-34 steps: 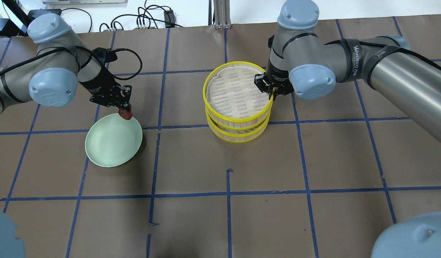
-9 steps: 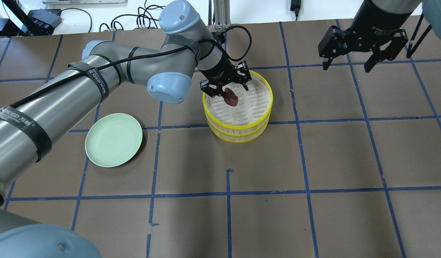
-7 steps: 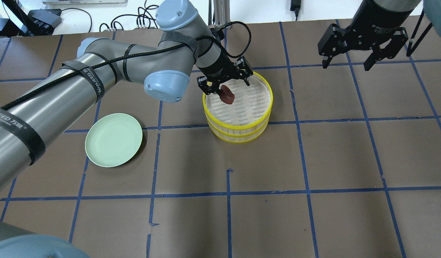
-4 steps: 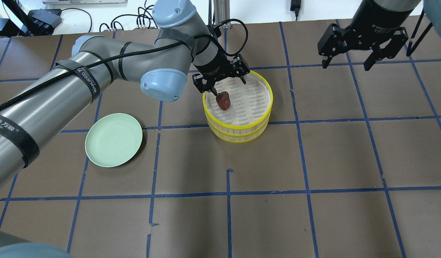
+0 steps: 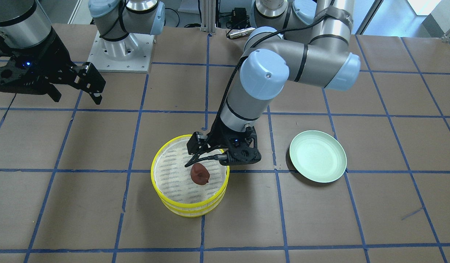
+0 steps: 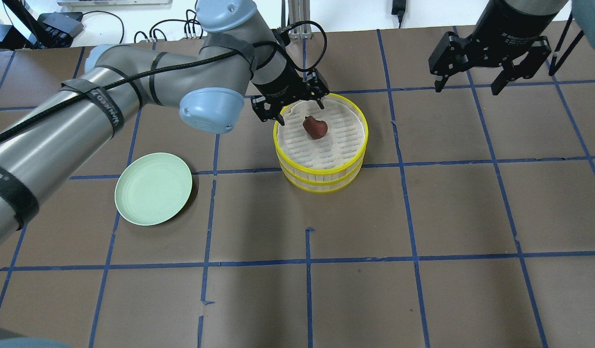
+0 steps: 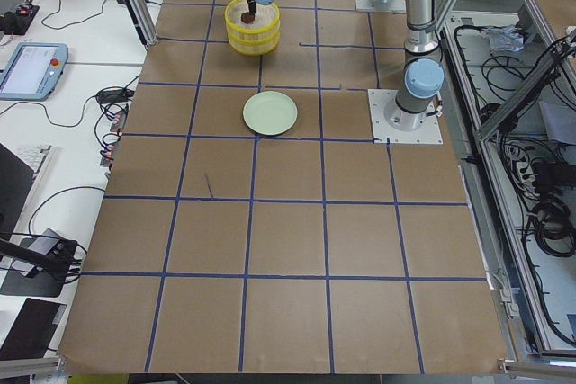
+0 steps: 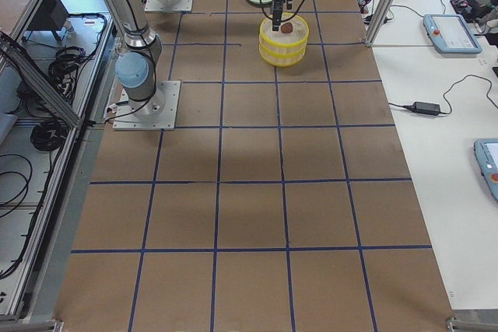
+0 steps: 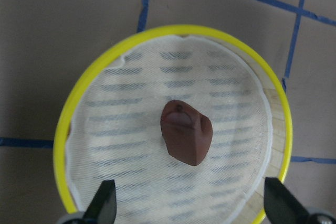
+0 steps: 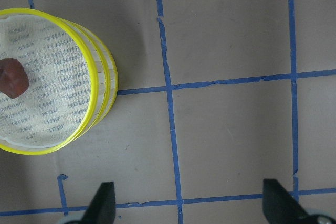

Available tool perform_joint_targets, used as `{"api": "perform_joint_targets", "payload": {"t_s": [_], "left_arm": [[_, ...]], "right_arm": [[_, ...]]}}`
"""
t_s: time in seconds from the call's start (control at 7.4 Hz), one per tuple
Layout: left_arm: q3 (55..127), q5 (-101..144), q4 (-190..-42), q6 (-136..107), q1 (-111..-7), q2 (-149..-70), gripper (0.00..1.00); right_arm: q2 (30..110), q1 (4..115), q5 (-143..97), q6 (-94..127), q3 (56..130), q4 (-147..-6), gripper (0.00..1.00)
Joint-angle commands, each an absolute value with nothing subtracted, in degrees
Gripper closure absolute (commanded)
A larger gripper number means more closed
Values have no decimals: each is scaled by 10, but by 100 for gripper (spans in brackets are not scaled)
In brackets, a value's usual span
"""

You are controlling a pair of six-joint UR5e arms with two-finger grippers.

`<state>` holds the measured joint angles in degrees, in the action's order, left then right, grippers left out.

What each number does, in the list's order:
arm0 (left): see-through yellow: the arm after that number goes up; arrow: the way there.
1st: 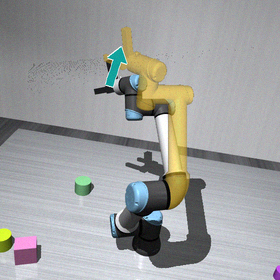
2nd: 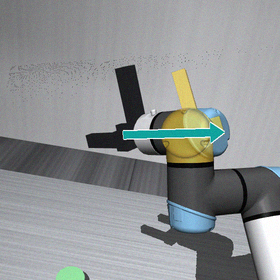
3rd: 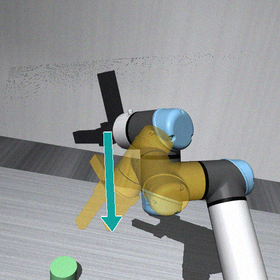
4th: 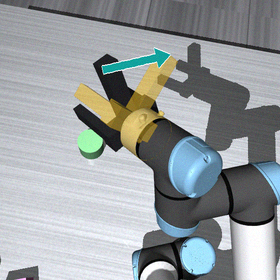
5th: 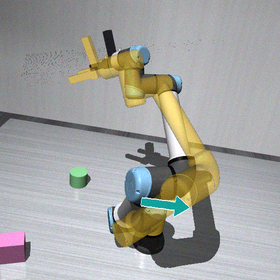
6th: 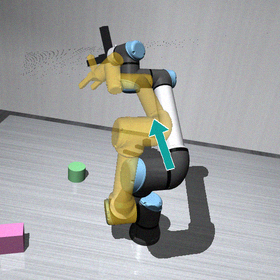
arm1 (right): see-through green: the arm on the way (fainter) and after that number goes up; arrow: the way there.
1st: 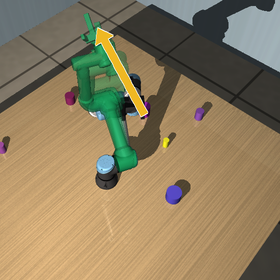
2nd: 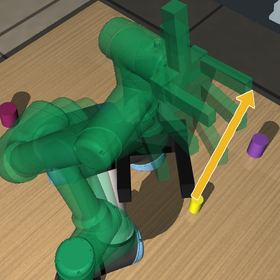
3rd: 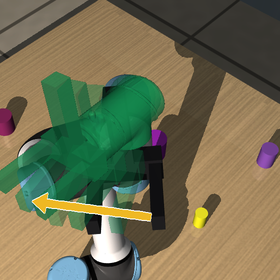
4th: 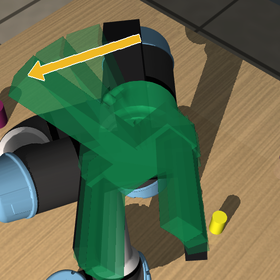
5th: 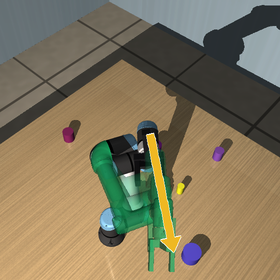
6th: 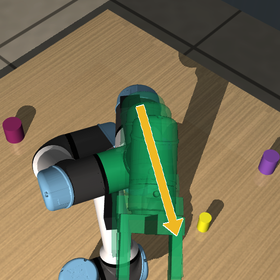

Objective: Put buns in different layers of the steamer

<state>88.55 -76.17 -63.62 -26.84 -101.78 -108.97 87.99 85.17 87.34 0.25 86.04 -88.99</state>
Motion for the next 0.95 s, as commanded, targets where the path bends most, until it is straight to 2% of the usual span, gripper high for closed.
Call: {"api": "perform_joint_targets", "payload": {"t_s": [0.0,0.27,0.54,0.81], "left_arm": [[894,-776,-757,-153,-928,-995,0],[893,-809,-869,-59,-884,-927,0],[854,-883,-940,4,-872,-937,0],[845,-893,-943,9,-874,-949,0]], "right_arm": [[881,853,872,2,860,-890,0],[881,853,878,2,860,-889,0],[881,853,879,2,860,-890,0],[882,853,878,2,860,-889,0]]}}
